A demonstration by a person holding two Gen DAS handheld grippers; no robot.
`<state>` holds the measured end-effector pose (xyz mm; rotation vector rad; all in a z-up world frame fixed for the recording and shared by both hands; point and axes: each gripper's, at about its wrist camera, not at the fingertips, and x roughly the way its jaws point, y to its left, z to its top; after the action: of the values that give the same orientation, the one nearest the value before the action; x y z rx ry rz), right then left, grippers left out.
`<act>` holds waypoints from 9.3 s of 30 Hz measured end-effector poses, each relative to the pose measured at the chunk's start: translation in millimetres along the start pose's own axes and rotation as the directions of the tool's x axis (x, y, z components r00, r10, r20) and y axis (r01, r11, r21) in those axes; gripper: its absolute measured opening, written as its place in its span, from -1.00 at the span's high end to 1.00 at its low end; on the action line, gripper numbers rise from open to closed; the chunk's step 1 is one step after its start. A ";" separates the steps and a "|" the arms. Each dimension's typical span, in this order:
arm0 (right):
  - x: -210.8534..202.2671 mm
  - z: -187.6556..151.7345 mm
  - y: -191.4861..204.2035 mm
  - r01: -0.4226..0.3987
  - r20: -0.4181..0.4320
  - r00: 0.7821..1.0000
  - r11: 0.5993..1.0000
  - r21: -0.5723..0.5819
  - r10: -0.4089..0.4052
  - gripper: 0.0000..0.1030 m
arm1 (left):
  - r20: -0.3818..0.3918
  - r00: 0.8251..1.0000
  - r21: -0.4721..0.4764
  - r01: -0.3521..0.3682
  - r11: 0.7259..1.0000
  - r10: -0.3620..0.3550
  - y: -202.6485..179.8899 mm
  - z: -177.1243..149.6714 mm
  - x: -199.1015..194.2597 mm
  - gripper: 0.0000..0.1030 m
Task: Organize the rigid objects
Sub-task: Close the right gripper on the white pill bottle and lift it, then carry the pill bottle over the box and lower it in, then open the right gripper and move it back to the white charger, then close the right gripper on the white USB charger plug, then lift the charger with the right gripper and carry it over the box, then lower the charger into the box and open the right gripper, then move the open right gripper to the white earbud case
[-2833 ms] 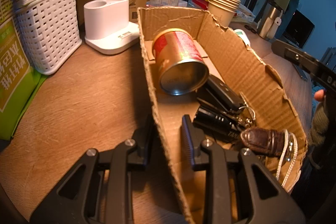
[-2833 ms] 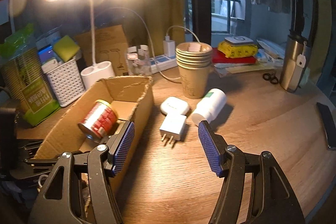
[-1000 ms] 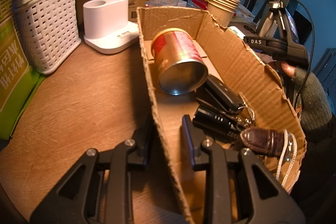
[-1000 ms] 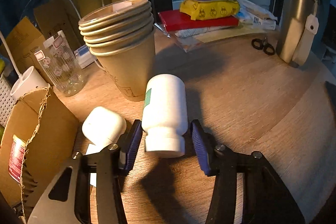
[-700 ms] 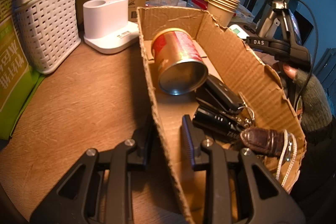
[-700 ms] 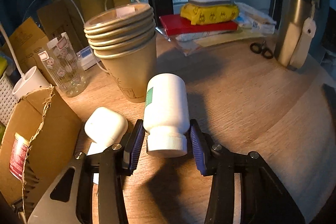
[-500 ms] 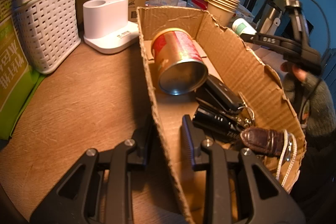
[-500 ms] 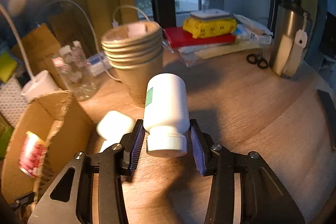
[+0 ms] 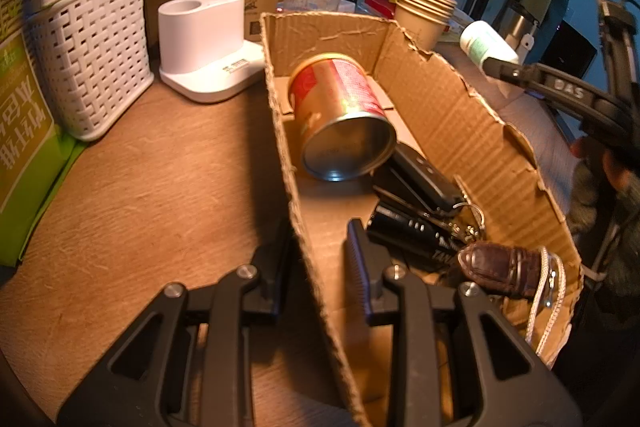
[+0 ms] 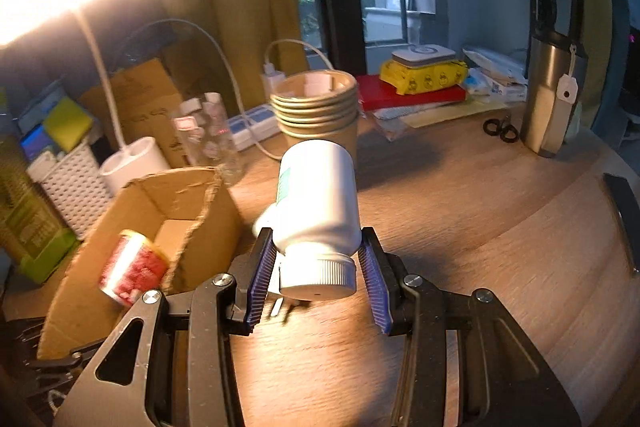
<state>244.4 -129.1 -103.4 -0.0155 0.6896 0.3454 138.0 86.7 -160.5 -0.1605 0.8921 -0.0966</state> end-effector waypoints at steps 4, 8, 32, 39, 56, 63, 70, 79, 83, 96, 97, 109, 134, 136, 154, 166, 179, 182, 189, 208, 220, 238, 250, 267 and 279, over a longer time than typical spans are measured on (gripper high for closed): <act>-11.5 0.1 11.0 -0.040 0.016 0.999 0.999 -0.023 0.040 0.13 | 0.000 1.000 0.000 0.001 1.000 -0.001 0.8 0.1 -0.1 0.45; -21.6 -1.1 23.6 -0.085 0.026 0.996 0.996 -0.041 0.086 0.13 | 0.000 1.000 0.000 0.001 1.000 -0.001 0.9 0.2 -0.1 0.45; -8.0 -20.4 91.0 -0.183 -0.068 0.983 0.962 -0.202 0.173 0.13 | 0.000 1.000 0.000 0.001 1.000 -0.001 1.2 0.2 -0.1 0.45; -7.8 -22.2 93.7 -0.170 -0.074 0.985 0.961 -0.219 0.158 0.13 | 0.000 1.000 0.000 0.002 1.000 -0.002 1.3 0.2 -0.1 0.45; -15.5 -16.3 82.0 -0.216 -0.072 0.976 0.960 -0.180 0.207 0.12 | 0.000 1.000 -0.001 0.002 1.000 -0.002 1.5 0.3 0.0 0.45; -22.2 -10.8 56.0 -0.187 -0.034 0.982 0.975 -0.121 0.185 0.12 | 0.000 1.000 -0.001 0.002 1.000 -0.002 1.5 0.3 0.0 0.45; -20.7 -9.9 38.1 -0.158 -0.013 0.987 0.985 -0.074 0.158 0.12 | 0.000 1.000 -0.001 0.002 1.000 -0.002 1.0 0.2 0.1 0.45; -11.5 -12.3 23.2 -0.131 -0.025 0.991 0.991 -0.039 0.130 0.12 | 0.000 1.000 -0.001 0.002 1.000 -0.002 1.7 0.3 0.0 0.45; -4.4 -13.5 17.8 -0.128 -0.037 0.991 0.992 -0.020 0.127 0.12 | 0.000 1.000 -0.001 0.002 1.000 -0.002 1.8 0.4 0.0 0.45; 41.8 -20.2 6.2 -0.071 -0.133 0.989 0.997 0.005 0.071 0.12 | 0.000 1.000 -0.001 0.002 1.000 -0.002 2.0 0.4 0.0 0.44; 45.7 -20.5 5.9 -0.072 -0.140 0.987 0.997 0.007 0.072 0.12 | 0.000 1.000 -0.001 0.002 1.000 -0.002 2.0 0.4 0.1 0.44; 62.7 -17.6 10.1 -0.094 -0.169 0.981 0.996 -0.006 0.092 0.07 | 0.000 1.000 -0.001 0.003 1.000 -0.003 2.3 0.6 0.9 0.44; 60.5 -16.0 15.7 -0.053 -0.163 0.986 0.997 -0.057 0.043 0.22 | 0.000 1.000 -0.001 0.003 1.000 -0.003 2.4 0.6 0.9 0.44; 52.8 -15.0 17.1 -0.028 -0.136 0.991 0.997 -0.076 0.017 0.23 | 0.000 1.000 -0.001 0.003 1.000 -0.003 2.4 0.6 0.9 0.44; -19.9 4.4 38.3 -0.083 0.021 0.996 0.988 -0.132 0.087 0.24 | 0.000 1.000 -0.001 0.003 1.000 -0.003 2.5 0.6 0.9 0.44; -47.3 5.4 74.3 -0.149 0.057 0.985 0.966 -0.210 0.164 0.24 | -0.001 1.000 -0.003 0.005 1.000 -0.005 1.9 0.5 1.3 0.43; -57.1 -4.0 118.8 -0.251 0.032 0.962 0.924 -0.290 0.271 0.24 | -0.001 1.000 -0.003 0.005 1.000 -0.005 0.6 0.1 2.0 0.43; -52.0 -7.9 125.6 -0.267 0.011 0.959 0.916 -0.298 0.283 0.24 | -0.001 1.000 -0.003 0.005 1.000 -0.005 0.7 0.1 2.0 0.43; -42.8 -13.2 129.5 -0.290 -0.015 0.954 0.911 -0.293 0.299 0.24 | -0.001 1.000 -0.003 0.005 1.000 -0.005 0.8 0.2 2.0 0.43; -19.3 -27.6 140.4 -0.338 -0.130 0.941 0.888 -0.313 0.312 0.29 | -0.001 1.000 -0.003 0.006 1.000 -0.006 -0.1 0.1 2.4 0.43; -13.2 -27.3 129.5 -0.327 -0.139 0.944 0.898 -0.293 0.298 0.29 | -0.001 1.000 -0.003 0.006 1.000 -0.006 0.9 0.2 2.1 0.43; -22.3 -16.9 105.4 -0.299 -0.092 0.954 0.919 -0.257 0.285 0.29 | -0.001 1.000 -0.003 0.006 1.000 -0.006 0.5 0.2 1.4 0.43; -25.0 -7.1 67.2 -0.241 -0.037 0.971 0.955 -0.170 0.238 0.29 | -0.001 1.000 -0.003 0.007 1.000 -0.007 0.6 0.2 1.4 0.43; 5.4 -1.1 16.2 -0.120 -0.047 0.992 0.990 -0.075 0.117 0.23 | -0.001 1.000 -0.003 0.007 1.000 -0.007 0.9 0.3 1.4 0.43; 48.9 -2.7 5.2 -0.069 -0.120 0.991 0.995 -0.076 0.060 0.01 | -0.001 1.000 -0.003 0.007 1.000 -0.007 0.8 0.2 1.4 0.43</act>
<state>276.1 -109.5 -135.6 -0.0902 0.7937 0.4364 139.1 87.4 -161.6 -0.1667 0.8929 -0.1020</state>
